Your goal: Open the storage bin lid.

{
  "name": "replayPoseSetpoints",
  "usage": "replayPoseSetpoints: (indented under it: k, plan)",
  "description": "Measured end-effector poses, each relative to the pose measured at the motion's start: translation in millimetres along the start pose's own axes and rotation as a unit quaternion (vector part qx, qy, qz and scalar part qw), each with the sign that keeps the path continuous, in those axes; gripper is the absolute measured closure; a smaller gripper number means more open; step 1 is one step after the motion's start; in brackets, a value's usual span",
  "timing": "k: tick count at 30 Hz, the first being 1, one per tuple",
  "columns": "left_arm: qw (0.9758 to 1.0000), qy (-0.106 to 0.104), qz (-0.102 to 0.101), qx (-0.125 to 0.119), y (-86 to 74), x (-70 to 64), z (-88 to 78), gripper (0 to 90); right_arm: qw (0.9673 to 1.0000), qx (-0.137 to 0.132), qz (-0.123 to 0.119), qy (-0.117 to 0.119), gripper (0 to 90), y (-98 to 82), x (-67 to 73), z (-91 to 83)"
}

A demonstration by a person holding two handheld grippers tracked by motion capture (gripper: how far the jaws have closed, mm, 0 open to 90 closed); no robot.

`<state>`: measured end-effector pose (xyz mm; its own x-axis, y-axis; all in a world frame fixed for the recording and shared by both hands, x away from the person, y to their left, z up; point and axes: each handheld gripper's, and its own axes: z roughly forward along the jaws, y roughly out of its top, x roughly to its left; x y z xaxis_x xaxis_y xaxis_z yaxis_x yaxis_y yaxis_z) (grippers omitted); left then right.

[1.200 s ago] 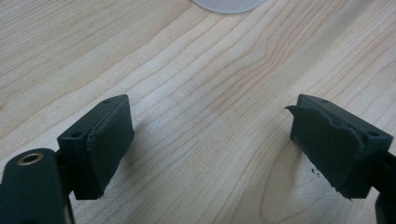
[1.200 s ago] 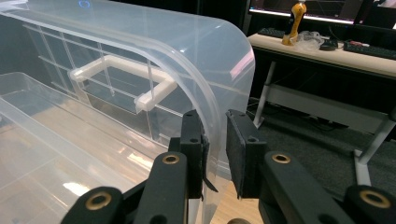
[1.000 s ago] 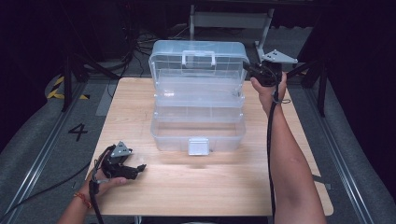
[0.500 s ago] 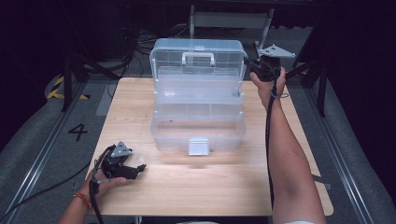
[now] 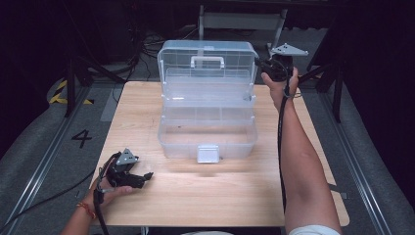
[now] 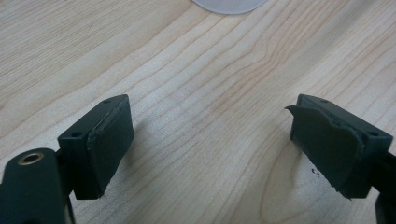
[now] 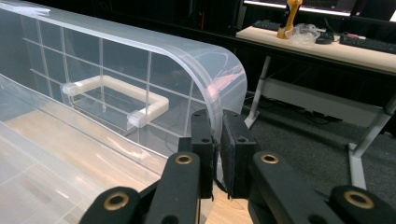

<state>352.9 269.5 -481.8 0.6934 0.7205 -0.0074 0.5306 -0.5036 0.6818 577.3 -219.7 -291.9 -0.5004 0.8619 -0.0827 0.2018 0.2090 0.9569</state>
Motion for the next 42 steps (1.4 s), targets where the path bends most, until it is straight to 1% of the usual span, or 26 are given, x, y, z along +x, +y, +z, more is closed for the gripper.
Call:
replayPoseSetpoints:
  k: [2, 4, 7, 9, 11, 15, 17, 20, 23, 25, 31, 33, 35, 38, 42]
  plan:
    - [1.0, -0.001, -0.001, -0.001, -0.1, -0.1, 0.2, 13.9, 1.0, 0.001, -0.001, 0.0, 84.9, 0.5, -0.9, 1.8]
    - [1.0, -0.001, 0.0, -0.001, -0.1, -0.1, 0.2, 13.9, 1.0, 0.006, 0.004, 0.004, 84.9, 1.6, -3.5, 4.3]
    - [1.0, -0.001, 0.0, -0.001, 0.0, -0.1, 0.2, 13.8, 0.9998, 0.015, 0.006, 0.008, 84.7, 4.5, -5.8, 8.6]
    - [1.0, 0.004, 0.003, -0.001, 0.2, 0.2, 0.0, 13.9, 0.9997, 0.024, 0.002, 0.01, 84.5, 6.4, -7.6, 11.4]
    - [1.0, 0.004, 0.003, -0.001, 0.2, 0.3, -0.1, 13.9, 0.9995, 0.027, 0.007, 0.013, 84.4, 7.1, -9.8, 13.9]
    - [1.0, 0.002, 0.001, -0.001, 0.1, 0.0, 0.1, 13.9, 0.9993, 0.035, 0.009, 0.011, 84.2, 8.9, -11.9, 20.0]
    - [1.0, 0.004, 0.003, -0.001, 0.3, 0.3, -0.1, 13.9, 0.9992, 0.039, 0.006, 0.009, 84.1, 9.8, -12.4, 22.4]
    - [1.0, 0.004, 0.003, -0.001, 0.2, 0.3, -0.1, 13.9, 0.999, 0.042, 0.013, 0.01, 84.1, 9.9, -14.2, 25.6]
    - [1.0, 0.002, 0.001, 0.0, 0.1, 0.0, 0.0, 13.9, 0.9988, 0.047, 0.013, 0.01, 84.0, 10.8, -14.7, 27.8]
    - [1.0, 0.003, 0.003, -0.001, 0.2, 0.3, -0.1, 13.9, 0.9986, 0.051, 0.009, 0.006, 83.9, 11.8, -15.1, 30.2]
    - [1.0, 0.002, 0.001, 0.0, 0.2, 0.1, 0.0, 13.9, 0.9983, 0.056, 0.016, 0.004, 83.7, 11.8, -16.3, 37.1]
    - [1.0, 0.004, 0.003, -0.001, 0.2, 0.3, 0.0, 13.9, 0.9983, 0.057, 0.013, 0.002, 83.7, 11.5, -16.9, 37.8]
    - [1.0, 0.002, 0.001, 0.0, 0.1, 0.0, 0.0, 13.9, 0.9981, 0.059, 0.017, 0.003, 83.6, 11.6, -17.8, 39.1]
    - [1.0, 0.004, 0.003, -0.001, 0.2, 0.2, 0.0, 13.9, 0.9979, 0.063, 0.013, 0.0, 83.4, 12.3, -18.1, 42.0]
    - [1.0, -0.001, -0.004, 0.0, -0.1, -0.6, 0.2, 13.9, 0.9976, 0.068, 0.017, -0.001, 83.4, 11.6, -19.9, 46.1]
